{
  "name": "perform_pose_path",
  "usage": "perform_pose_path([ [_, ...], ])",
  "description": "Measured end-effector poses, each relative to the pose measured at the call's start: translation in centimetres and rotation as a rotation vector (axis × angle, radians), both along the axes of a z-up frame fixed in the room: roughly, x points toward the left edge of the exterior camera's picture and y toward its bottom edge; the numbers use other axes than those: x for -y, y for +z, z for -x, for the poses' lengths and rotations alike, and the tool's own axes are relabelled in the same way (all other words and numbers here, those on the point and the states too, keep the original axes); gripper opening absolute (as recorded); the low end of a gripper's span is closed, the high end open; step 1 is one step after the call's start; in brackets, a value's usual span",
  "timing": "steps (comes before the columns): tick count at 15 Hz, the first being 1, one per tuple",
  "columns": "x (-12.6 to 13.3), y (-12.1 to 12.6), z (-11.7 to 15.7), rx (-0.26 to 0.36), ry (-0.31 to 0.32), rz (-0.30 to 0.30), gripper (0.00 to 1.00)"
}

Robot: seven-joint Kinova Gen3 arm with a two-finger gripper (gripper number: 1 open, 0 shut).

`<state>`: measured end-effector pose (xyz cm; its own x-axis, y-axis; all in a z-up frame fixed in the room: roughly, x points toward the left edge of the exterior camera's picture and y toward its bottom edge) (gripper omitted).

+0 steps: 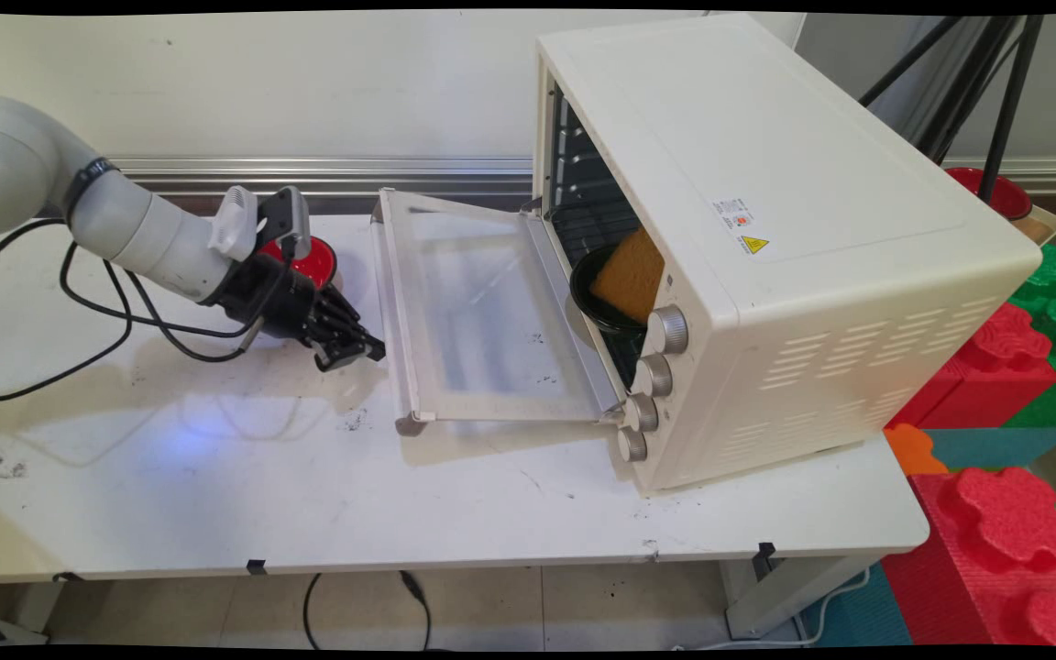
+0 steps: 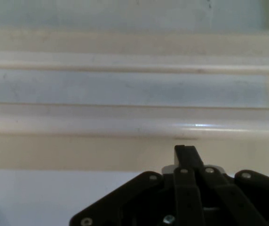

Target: Close the oven

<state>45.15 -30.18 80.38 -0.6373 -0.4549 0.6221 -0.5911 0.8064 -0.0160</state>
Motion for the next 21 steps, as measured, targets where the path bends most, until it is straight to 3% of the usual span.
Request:
perform_pose_path([
  [8,0.3,0.1,0.5,-0.049,0.004,0.049,0.00],
  [21,1.4,4.7,0.8,-0.140,0.013,0.160,0.00],
])
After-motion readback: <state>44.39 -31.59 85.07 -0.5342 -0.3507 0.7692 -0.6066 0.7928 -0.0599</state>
